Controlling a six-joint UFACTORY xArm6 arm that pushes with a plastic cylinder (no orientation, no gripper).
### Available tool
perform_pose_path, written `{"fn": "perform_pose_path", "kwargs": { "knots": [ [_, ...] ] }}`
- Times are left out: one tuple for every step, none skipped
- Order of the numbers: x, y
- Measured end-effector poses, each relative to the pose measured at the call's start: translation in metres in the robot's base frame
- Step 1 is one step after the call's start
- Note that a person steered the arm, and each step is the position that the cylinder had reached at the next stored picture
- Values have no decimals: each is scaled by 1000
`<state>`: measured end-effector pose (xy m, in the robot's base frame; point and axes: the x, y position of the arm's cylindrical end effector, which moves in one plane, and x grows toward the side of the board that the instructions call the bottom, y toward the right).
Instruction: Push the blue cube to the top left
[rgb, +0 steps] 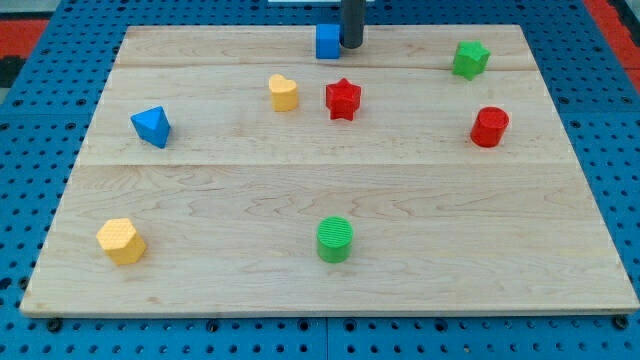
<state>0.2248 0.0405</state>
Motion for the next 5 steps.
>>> {"fn": "perform_pose_path", "kwargs": {
  "knots": [
    [0,5],
    [0,21],
    [0,36],
    [-5,37],
    [-12,31]
  ]
}}
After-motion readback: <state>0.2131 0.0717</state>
